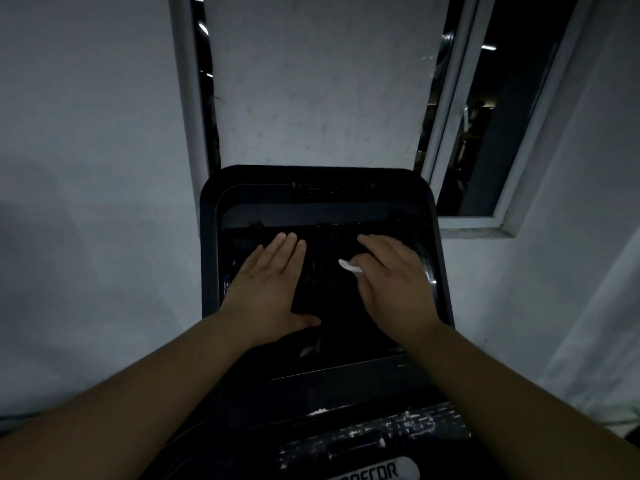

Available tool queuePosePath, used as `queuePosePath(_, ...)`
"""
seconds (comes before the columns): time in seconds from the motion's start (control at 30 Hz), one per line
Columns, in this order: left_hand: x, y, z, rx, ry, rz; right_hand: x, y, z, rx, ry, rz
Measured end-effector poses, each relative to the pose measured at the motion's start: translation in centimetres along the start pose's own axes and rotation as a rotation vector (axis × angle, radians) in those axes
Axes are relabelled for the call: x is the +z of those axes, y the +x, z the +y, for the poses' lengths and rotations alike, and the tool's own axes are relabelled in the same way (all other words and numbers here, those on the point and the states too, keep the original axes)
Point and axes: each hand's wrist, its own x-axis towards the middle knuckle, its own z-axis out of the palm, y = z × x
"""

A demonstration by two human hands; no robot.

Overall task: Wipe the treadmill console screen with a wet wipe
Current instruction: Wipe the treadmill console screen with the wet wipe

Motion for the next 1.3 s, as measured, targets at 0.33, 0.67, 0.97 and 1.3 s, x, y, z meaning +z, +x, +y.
queuePosePath(0.33, -3.9, -2.2, 2.6, 0.015, 0.005, 0.082, -6.3, -1.5, 0.0, -0.035, -0.010, -0.070)
queuePosePath(0.67, -6.8, -5.6, 9.8, -0.026, 0.065, 0.099, -12.0, -4.6, 1.6, -0.002, 0.098, -0.007)
queuePosePath(0.97, -8.2, -9.4, 18.8, -0.024, 0.093, 0.056, -18.0, -9.7, 3.5, 0.072, 0.209, 0.010)
queuePosePath(1.3, -12.3, -14.2, 22.0, -0.027, 0.135, 0.045, -24.1, -12.7, 1.4, 0.118, 0.201, 0.003)
